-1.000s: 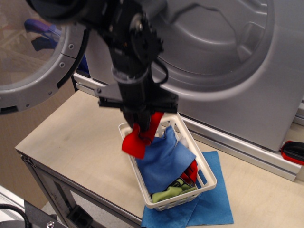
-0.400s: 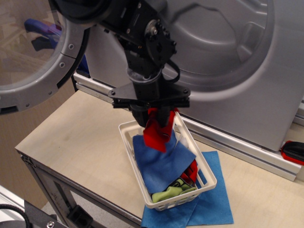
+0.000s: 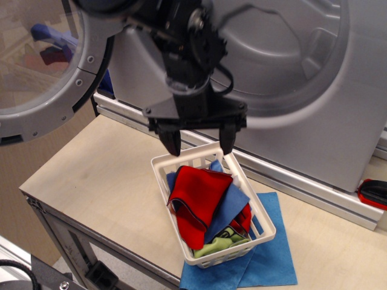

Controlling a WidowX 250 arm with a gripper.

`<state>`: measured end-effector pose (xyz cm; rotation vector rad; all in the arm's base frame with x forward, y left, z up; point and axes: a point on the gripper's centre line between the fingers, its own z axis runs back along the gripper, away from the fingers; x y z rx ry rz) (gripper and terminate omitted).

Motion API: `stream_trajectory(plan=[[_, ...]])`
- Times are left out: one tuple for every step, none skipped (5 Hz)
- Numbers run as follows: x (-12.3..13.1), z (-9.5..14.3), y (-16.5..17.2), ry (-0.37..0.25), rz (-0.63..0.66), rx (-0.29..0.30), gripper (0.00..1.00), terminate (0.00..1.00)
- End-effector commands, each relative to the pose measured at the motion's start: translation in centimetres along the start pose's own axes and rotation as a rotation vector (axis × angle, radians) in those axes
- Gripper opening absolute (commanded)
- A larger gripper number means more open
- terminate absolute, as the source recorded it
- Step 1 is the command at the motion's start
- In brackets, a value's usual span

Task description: Take clothes out of laundry machine

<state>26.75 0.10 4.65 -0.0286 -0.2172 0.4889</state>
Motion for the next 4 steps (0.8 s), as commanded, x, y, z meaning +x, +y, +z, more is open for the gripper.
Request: stream_trajectory(plan=[[2.7, 5.3, -0.6, -0.074, -0.033, 0.033, 1.0, 0.0], [4.4, 8.4, -0.3, -0.123, -0.064, 0.071, 1.0, 0.0], [4.4, 8.4, -0.3, -0.123, -0.064, 0.071, 1.0, 0.0], [4.4, 8.4, -0.3, -0.123, -0.064, 0.071, 1.0, 1.0]])
